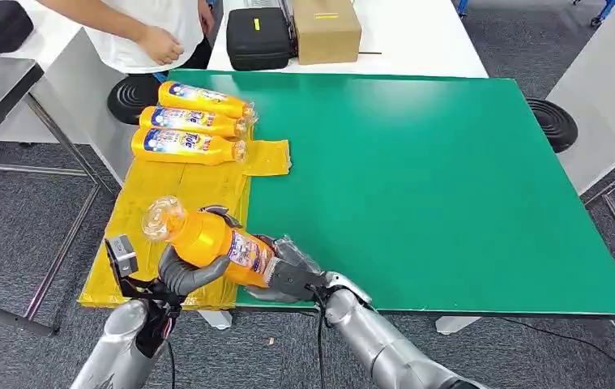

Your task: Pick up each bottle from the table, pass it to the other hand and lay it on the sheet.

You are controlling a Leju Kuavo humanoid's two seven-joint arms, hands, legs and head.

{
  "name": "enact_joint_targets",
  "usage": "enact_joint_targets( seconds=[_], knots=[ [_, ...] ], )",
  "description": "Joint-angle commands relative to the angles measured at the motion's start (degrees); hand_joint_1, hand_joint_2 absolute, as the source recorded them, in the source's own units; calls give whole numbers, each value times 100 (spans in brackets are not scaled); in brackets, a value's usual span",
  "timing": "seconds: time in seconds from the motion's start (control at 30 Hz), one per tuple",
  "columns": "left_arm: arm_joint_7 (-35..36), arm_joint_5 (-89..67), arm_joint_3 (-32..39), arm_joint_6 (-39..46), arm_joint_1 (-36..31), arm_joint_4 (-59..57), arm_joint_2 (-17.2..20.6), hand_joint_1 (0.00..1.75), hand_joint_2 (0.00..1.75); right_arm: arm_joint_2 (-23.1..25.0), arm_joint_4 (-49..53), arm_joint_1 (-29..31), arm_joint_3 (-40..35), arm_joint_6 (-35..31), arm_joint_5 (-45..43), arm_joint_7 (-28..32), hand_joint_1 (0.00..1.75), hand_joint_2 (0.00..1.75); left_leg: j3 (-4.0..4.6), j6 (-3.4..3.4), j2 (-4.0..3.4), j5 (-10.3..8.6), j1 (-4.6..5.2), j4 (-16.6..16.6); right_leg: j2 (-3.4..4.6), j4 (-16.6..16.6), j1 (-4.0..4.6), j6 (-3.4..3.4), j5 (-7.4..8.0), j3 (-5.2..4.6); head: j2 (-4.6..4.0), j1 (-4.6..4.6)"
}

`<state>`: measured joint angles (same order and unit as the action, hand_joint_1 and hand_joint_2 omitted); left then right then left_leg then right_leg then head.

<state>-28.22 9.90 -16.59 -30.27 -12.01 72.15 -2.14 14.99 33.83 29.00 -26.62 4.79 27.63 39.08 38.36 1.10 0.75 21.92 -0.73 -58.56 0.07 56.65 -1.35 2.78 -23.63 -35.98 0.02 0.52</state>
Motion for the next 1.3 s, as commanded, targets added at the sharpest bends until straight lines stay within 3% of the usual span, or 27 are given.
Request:
enact_joint_targets(
  seconds=[0.03, 0.27, 0.3, 0.7, 0.77, 0.9, 0.97, 1.0, 1.13, 1.3],
  knots=[
    [-31, -50, -117, -146, -181, -99, 100, 175, 175, -100, -267, 189, -73, -24, -53, -42, 0, 175, -31, -1, 0, 13, -3, 0, -7, -3, 6, -15, -13, 34, 0, 0],
    [-41, -46, -91, -147, -150, -58, 100, 175, 175, -86, -240, 183, -11, -47, -113, -82, 0, 175, -34, -1, -4, 15, -2, 1, -4, -3, 5, -15, -14, 34, 0, 0],
    [-42, -46, -81, -143, -149, -52, 103, 175, 175, -94, -231, 191, -35, -55, -89, -92, 0, 0, -17, -1, -1, 6, 1, 2, -5, -2, 1, -9, -8, 17, 0, 2],
    [95, -509, -8, 109, -430, -220, 119, 175, 175, -298, 585, -234, 23, -353, 28, -367, 0, 0, -35, -1, 4, 14, -3, 1, -12, -4, 7, -16, -16, 38, -2, 0],
    [136, -840, 50, 505, -498, -263, 138, 175, 175, -347, 725, -326, 5, -438, 154, -481, 0, 0, -39, -1, 1, 16, -2, 0, -9, -3, 6, -18, -17, 41, 0, 0],
    [328, -2462, 295, 2306, -1121, -550, 430, 175, 175, -413, 913, -501, 37, -651, 367, -680, 0, 0, -30, -4, 9, 11, -6, 0, -18, -3, 10, -17, -14, 35, 0, 0],
    [328, -2654, 416, 2378, -1355, -736, 490, 175, 175, -430, 958, -548, 60, -627, 386, -682, 0, 0, -28, -5, 18, 9, -9, -3, -27, 2, 12, -21, -16, 34, 0, 0],
    [451, -3246, 417, 2892, -1630, -1012, 577, 175, 175, -436, 1013, -587, 72, -600, 409, -695, 0, 0, -16, -3, 10, 4, -6, -1, -17, 0, 9, -14, -8, 19, 0, 0],
    [523, -3753, 447, 3116, -2403, -1690, 802, 175, 175, -521, 1240, -746, 82, -547, 465, -743, 0, 0, -11, -8, 16, -3, -10, -1, -25, 2, 11, -14, -7, 15, 0, 0],
    [533, -3831, 447, 3125, -2495, -1714, 810, 175, 175, -584, 1409, -850, 132, -524, 464, -779, 0, 0, -13, -14, 5, -8, -8, 2, -10, 1, 7, -10, -3, 13, 0, 2]
  ],
)
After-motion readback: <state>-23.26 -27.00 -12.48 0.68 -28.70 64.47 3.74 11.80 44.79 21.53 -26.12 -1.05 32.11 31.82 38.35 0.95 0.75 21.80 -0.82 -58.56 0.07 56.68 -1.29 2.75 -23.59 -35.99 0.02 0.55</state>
